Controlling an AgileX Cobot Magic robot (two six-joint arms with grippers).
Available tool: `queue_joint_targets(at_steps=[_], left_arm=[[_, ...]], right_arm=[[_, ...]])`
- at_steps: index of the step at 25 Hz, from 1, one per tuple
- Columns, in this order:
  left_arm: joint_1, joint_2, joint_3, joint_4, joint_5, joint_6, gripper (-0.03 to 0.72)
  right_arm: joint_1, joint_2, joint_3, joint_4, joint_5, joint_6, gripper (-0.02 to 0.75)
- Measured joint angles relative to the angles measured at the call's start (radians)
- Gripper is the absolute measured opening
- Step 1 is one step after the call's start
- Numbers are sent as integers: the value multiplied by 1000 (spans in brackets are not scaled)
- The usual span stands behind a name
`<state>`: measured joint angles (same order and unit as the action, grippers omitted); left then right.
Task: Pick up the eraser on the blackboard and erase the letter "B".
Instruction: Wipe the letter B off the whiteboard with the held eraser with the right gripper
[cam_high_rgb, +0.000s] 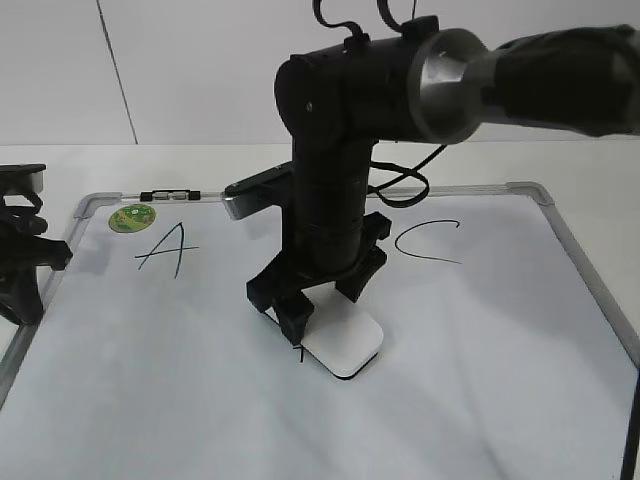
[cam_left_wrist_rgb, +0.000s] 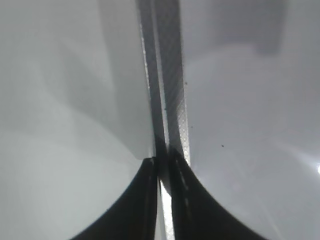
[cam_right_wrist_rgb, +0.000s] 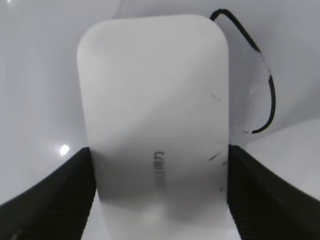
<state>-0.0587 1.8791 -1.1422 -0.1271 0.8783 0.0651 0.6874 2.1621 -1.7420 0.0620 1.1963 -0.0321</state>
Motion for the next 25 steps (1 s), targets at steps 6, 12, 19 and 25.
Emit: queue_joint_targets(at_steps=[6,12,19,25], left_arm=[[0,0,0,0,0,0,39],[0,0,0,0,0,0,39],[0,0,0,0,0,0,39],[0,0,0,0,0,0,39]], right_arm=[[0,28,0,0,15,1,622],[0,35,-23,0,23,1,589],[1,35,-31,0,23,1,585],[1,35,-31,17,23,1,571]])
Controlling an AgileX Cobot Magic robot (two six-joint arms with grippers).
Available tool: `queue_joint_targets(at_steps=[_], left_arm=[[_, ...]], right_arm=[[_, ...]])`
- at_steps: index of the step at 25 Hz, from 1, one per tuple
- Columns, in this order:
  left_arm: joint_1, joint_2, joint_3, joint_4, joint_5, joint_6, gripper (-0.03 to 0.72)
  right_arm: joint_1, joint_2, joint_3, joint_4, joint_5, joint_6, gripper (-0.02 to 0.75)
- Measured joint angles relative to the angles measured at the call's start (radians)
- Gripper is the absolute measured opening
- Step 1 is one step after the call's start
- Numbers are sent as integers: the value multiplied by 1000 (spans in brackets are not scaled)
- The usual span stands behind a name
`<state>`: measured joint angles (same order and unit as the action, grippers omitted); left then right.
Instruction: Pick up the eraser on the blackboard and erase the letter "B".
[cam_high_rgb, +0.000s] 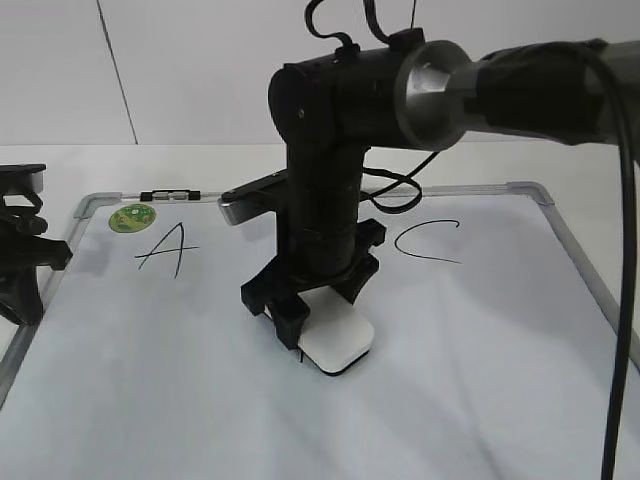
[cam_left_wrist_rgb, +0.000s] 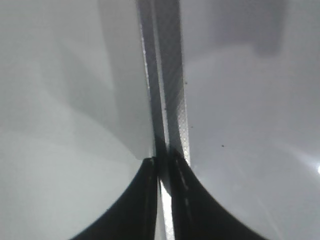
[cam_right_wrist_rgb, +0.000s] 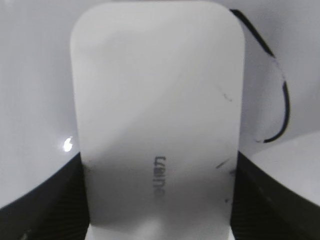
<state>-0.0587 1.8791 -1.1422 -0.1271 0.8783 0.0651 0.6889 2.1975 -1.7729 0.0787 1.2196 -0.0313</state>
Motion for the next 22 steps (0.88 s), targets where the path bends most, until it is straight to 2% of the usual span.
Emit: queue_joint_targets(at_steps=[5,13,22], left_arm=[[0,0,0,0,0,0,39],[0,0,0,0,0,0,39],[0,0,0,0,-2,0,39]], right_arm=[[9,2,-1,64,0,2,570],[10,13,-7,67,0,2,569],[17,28,-17,-57,2,43,569]])
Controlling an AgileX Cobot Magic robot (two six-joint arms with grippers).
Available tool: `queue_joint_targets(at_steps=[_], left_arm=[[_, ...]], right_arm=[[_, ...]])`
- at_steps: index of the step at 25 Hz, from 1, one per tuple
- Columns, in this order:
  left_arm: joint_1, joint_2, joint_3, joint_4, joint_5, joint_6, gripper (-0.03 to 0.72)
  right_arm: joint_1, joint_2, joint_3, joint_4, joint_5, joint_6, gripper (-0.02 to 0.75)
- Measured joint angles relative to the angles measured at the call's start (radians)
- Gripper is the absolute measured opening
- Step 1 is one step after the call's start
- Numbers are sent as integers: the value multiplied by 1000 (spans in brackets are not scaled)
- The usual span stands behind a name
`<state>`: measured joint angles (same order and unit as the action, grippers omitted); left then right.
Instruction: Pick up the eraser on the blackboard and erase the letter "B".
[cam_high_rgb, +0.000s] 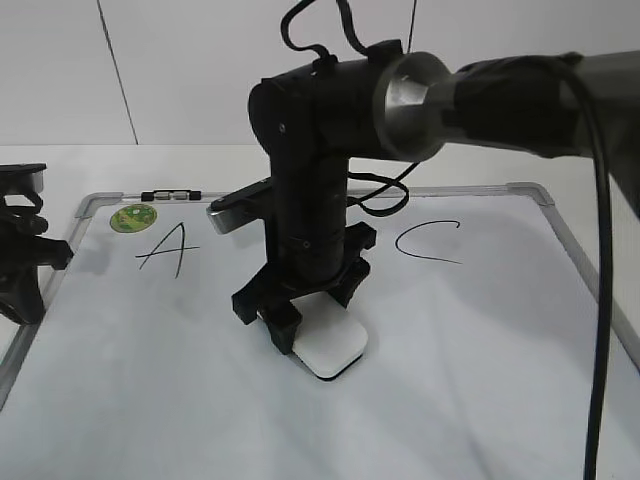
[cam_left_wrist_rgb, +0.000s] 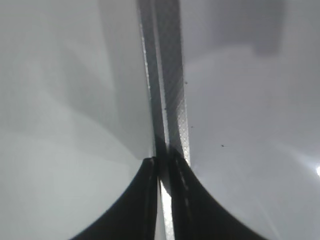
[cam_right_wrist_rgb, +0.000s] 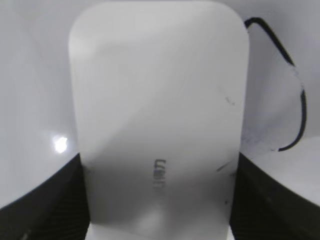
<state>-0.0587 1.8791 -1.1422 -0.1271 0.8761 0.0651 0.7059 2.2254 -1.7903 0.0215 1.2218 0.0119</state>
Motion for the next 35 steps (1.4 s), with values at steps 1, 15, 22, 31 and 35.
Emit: queue_joint_targets(at_steps=[1,15,22,31,35], left_arm=[[0,0,0,0,-2,0,39],[0,0,0,-2,-11,0,38],[0,0,0,-4,-11,0,38],[0,0,0,0,-3,0,38],[0,0,0,2,1,0,39]], right_arm=[[2,2,-3,-7,2,8,569],[-159,23,-21,14,13,73,568],[-222,23,-21,20,8,75,559],[-87,23,-21,-1,1,45,562],[23,24,-21,20,0,42,562]])
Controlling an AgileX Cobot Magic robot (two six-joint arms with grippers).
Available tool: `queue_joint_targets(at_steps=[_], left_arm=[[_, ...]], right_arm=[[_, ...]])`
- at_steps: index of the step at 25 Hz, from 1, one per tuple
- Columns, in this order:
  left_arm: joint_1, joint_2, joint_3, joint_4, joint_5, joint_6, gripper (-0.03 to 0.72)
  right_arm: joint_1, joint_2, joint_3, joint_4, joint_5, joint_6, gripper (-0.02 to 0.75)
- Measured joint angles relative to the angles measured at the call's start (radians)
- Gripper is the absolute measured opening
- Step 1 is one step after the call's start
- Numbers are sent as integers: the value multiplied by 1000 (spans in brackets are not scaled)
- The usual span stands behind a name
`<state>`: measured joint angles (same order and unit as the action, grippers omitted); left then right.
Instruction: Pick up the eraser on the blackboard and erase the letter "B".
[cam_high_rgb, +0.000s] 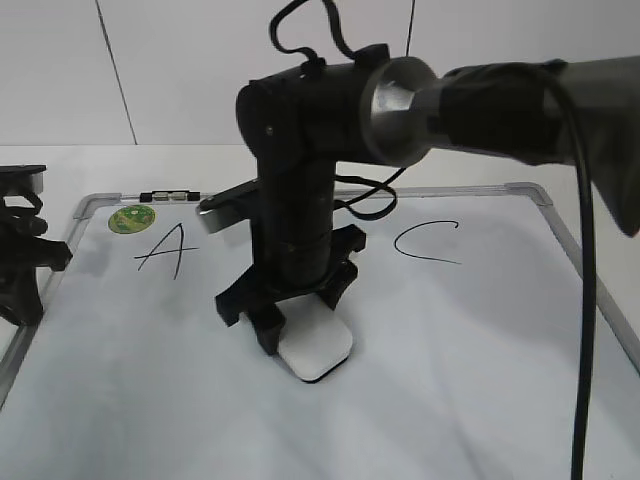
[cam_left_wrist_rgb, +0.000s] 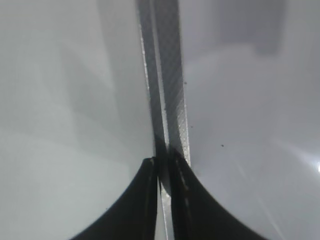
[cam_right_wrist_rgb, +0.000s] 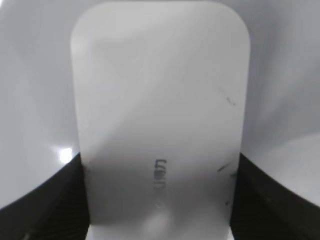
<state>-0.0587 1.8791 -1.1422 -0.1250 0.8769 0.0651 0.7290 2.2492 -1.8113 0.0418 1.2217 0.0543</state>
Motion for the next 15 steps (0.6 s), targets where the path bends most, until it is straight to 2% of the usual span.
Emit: queue_joint_targets(at_steps=[8,15], left_arm=[[0,0,0,2,6,0,39],[0,0,0,4,9,0,39]], right_arm=[[121,2,0,38,0,-2,562],[109,2,0,36,0,-4,562]])
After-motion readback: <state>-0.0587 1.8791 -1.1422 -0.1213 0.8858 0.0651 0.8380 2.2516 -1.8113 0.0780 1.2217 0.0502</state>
